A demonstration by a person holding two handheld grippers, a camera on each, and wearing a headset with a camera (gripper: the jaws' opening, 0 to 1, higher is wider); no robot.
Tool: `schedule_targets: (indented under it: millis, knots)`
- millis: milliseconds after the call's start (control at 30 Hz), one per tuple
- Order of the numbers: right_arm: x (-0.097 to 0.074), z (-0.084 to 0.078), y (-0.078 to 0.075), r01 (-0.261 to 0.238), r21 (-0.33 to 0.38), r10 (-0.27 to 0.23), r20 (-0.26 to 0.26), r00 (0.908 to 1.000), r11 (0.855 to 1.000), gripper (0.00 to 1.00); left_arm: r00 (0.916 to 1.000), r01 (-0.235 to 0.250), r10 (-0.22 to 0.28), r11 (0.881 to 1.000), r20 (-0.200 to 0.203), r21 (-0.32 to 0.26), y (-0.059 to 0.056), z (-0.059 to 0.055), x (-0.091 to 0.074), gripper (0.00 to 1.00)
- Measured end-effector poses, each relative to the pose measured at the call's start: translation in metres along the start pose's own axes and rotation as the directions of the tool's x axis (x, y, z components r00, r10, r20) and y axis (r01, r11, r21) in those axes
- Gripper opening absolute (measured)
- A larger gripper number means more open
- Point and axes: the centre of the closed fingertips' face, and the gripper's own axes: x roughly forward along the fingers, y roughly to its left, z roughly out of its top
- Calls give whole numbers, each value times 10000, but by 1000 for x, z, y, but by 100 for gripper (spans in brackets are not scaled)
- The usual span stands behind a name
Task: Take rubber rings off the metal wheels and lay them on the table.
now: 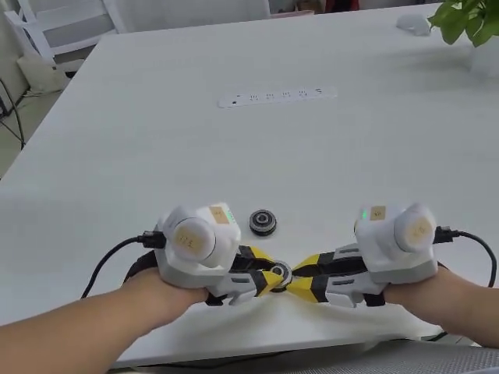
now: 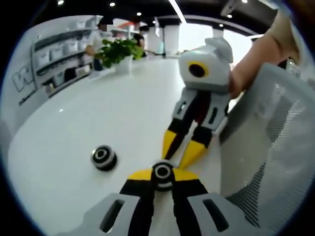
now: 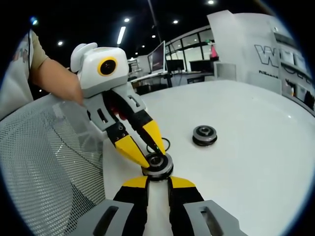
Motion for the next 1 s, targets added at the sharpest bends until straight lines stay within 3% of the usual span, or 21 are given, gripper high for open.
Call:
schedule_targets:
  millis: [400, 567, 767, 867, 1000]
  knots:
    - [-2, 0, -1, 46, -145, -46, -10, 10000, 9999, 4, 10000, -16, 16, 10000, 32, -29, 0, 0, 0, 14]
    - [-2, -1, -3, 4, 484, -4, -2, 10000, 9988, 1, 10000, -83, 83, 10000, 21, -8, 0, 0, 0, 14]
    - [-2, -1, -6, 110, 693, -100, -151, 9998, 9975, 0, 9998, -181, 181, 9998, -28, 106, 0, 0, 0, 13]
    - [-3, -2, -8, 151, 1566, -167, 86, 9998, 9875, 0, 9997, -245, 247, 9995, -68, 196, 0, -1, 1, 13]
    - [-5, -3, -10, 170, 1974, -202, 145, 9997, 9802, 0, 9995, -283, 289, 9987, -130, 413, -1, 0, 2, 13]
